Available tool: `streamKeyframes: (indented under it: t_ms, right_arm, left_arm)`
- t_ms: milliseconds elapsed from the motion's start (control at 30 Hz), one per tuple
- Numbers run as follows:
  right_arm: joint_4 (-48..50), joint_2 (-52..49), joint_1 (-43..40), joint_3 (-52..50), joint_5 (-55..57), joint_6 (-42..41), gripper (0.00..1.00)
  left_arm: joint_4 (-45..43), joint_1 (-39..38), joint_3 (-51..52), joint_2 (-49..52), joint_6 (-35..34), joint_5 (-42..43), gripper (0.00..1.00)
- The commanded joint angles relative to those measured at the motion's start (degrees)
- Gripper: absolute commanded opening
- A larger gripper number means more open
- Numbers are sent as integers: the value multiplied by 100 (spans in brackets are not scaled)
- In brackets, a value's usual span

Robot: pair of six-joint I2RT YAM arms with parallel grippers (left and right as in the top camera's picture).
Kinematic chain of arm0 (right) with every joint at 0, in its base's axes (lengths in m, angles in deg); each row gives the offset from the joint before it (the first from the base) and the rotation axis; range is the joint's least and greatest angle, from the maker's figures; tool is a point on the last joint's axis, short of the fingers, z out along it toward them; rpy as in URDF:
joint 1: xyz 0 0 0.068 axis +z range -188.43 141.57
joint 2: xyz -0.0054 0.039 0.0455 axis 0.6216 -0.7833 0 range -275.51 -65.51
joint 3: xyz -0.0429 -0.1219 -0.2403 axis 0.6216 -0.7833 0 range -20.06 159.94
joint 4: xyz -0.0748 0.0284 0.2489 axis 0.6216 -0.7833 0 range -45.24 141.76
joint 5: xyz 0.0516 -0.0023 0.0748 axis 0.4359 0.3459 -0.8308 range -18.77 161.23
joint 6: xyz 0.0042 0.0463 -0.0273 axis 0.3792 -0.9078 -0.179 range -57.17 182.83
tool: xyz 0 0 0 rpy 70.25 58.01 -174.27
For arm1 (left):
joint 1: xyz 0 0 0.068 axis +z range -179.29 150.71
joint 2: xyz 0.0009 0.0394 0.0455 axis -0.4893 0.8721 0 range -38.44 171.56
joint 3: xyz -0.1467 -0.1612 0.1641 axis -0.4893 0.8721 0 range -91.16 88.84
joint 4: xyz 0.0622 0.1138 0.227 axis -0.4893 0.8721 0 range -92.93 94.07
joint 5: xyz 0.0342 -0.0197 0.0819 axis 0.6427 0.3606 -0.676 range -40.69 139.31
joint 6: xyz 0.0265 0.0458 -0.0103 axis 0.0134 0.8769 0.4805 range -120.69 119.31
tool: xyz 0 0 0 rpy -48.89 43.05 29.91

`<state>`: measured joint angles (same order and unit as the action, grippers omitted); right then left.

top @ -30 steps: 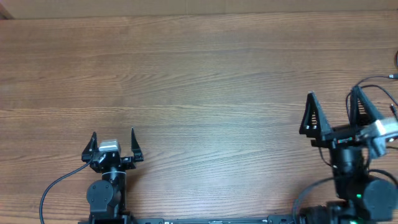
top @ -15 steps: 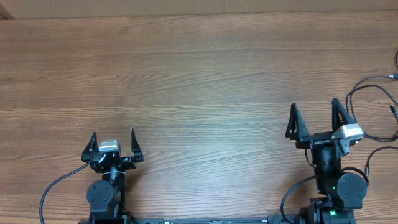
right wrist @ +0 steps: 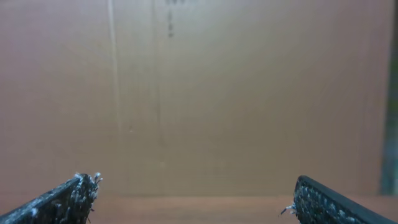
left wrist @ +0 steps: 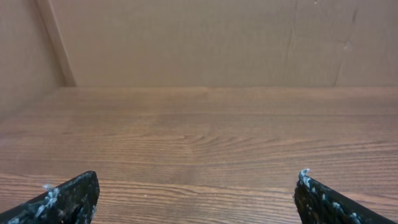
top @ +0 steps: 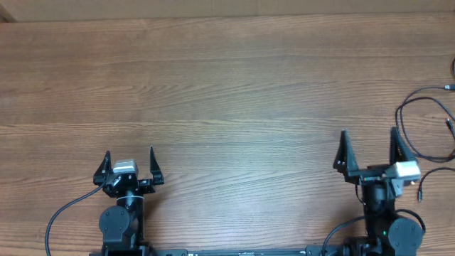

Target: Untangle cables

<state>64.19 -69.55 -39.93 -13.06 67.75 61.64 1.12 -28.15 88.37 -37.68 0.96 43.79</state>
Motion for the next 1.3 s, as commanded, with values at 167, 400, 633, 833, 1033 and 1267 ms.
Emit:
streamKeyframes:
  t_ms: [167, 400, 633, 833, 1033, 1267]
  right_arm:
    - [-236, 387, -234, -52, -157, 90, 100]
    - [87, 387, -234, -636, -201, 87, 100]
    - [-219, 387, -238, -658, -286, 131, 100]
    - [-87, 387, -227, -658, -1021, 127, 100]
    - [-695, 387, -227, -658, -1062, 83, 100]
    - [-1154, 387, -229, -658, -98, -826, 100]
  left_arm:
    - [2, -9, 17, -50, -55, 63, 100]
    - [2, -9, 17, -50, -52, 63, 100]
    - [2, -9, 17, -50, -52, 63, 100]
    - [2, -9, 17, -50, -55, 63, 100]
    - [2, -9, 17, -50, -52, 63, 99]
    - [2, -9, 17, -50, -52, 63, 100]
